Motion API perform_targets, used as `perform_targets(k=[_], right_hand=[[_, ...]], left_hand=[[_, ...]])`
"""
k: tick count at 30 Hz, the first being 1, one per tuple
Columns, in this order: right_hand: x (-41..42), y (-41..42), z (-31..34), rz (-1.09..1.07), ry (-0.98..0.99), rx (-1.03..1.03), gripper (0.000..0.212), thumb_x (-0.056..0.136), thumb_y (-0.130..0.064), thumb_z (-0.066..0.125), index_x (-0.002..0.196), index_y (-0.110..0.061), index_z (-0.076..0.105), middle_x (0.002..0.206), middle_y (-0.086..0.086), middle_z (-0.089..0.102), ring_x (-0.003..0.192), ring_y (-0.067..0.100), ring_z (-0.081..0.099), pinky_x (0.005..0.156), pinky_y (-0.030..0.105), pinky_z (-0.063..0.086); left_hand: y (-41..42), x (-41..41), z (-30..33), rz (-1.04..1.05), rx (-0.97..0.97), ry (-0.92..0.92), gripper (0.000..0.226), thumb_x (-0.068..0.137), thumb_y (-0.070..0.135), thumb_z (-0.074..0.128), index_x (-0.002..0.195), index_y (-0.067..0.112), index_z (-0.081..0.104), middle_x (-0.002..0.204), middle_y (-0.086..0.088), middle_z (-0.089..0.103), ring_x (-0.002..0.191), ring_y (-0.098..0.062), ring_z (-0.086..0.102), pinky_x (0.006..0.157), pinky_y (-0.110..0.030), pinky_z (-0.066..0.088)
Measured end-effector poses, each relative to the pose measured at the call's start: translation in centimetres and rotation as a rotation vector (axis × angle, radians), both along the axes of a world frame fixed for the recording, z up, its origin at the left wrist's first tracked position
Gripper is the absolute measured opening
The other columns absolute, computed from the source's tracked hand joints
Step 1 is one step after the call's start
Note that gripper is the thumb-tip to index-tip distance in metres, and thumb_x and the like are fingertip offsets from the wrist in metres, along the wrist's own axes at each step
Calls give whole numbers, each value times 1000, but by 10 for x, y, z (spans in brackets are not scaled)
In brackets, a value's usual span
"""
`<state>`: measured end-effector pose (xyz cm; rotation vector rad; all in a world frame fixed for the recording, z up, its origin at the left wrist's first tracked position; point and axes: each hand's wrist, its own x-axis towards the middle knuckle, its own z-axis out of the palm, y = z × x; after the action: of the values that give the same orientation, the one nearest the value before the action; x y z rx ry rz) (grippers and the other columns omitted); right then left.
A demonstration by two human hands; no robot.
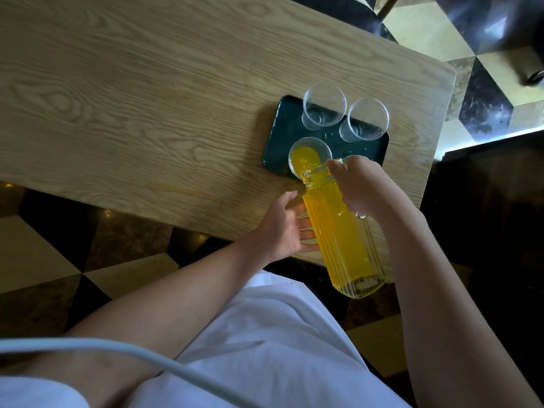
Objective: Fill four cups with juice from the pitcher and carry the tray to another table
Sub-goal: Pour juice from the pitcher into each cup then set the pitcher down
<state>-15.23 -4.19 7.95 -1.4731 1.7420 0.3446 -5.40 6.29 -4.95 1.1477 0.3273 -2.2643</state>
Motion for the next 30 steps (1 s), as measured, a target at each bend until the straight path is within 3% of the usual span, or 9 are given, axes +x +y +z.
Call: perform_targets(k=[2, 6, 9, 16, 19, 20, 22, 25, 30], right_hand=[[0, 0, 1, -33, 11, 37, 31, 101, -7, 39, 130, -2, 49, 82, 16, 49, 78, 31, 56, 67, 37, 52], [-2, -3, -1, 42, 40, 2, 44, 104, -37, 35, 94, 0, 56, 65, 5, 47, 60, 23, 48, 68, 34, 42], [-3, -3, -4, 70, 47, -3, 42, 104, -39, 35, 87, -4, 53, 65, 5, 48, 59, 23, 48, 69, 34, 43], [-2, -1, -1, 58, 26, 4, 46, 104, -37, 36, 96, 2, 59, 67, 7, 50, 75, 29, 56, 70, 37, 48], [-2, 1, 1, -65, -44, -25, 22, 103, -15, 41, 110, -4, 58, 82, 17, 54, 84, 36, 63, 74, 41, 56], [-1, 4, 2, -76, -63, -48, 17, 103, -11, 40, 101, -11, 56, 87, 20, 54, 88, 39, 64, 75, 45, 58], [1, 7, 1, 28, -49, -86, 32, 105, -19, 36, 73, -20, 41, 82, 17, 52, 82, 38, 62, 70, 45, 57], [0, 11, -1, 21, -17, -118, 42, 104, -36, 36, 69, -13, 40, 68, 5, 45, 58, 23, 46, 48, 31, 37], [-2, 24, 2, 5, -92, -228, 44, 104, -38, 39, 74, -7, 45, 65, 8, 44, 57, 21, 38, 51, 33, 32]], left_hand=[[0, -1, 0, 3, 3, 6, 55, 97, 58, 35, 110, 18, 70, 107, -15, 73, 112, -36, 64, 104, -58, 45], [0, -1, -1, 9, 7, 14, 54, 96, 58, 36, 109, 18, 71, 106, -15, 73, 109, -36, 65, 103, -58, 46], [0, -1, 0, 6, 8, 11, 54, 96, 58, 36, 111, 18, 70, 108, -15, 72, 108, -36, 65, 102, -58, 46], [-1, -1, 3, 18, 18, -9, 56, 96, 59, 36, 112, 18, 70, 114, -16, 70, 113, -36, 63, 106, -59, 44], [-3, 2, 5, 12, 12, -22, 58, 97, 59, 34, 118, 17, 68, 121, -17, 69, 119, -37, 61, 108, -60, 41], [-3, 3, 5, 8, 9, -32, 59, 97, 59, 33, 120, 17, 67, 123, -18, 68, 121, -38, 61, 108, -59, 42], [-5, 5, 6, 5, 8, -59, 60, 96, 60, 34, 123, 17, 66, 124, -17, 68, 120, -37, 61, 106, -58, 43], [-9, 9, 8, 0, -3, -103, 60, 97, 60, 33, 125, 18, 64, 124, -16, 69, 119, -35, 62, 110, -58, 39], [-11, 16, 12, -28, -49, -167, 60, 98, 60, 32, 125, 19, 65, 129, -19, 67, 123, -36, 60, 111, -58, 38]])
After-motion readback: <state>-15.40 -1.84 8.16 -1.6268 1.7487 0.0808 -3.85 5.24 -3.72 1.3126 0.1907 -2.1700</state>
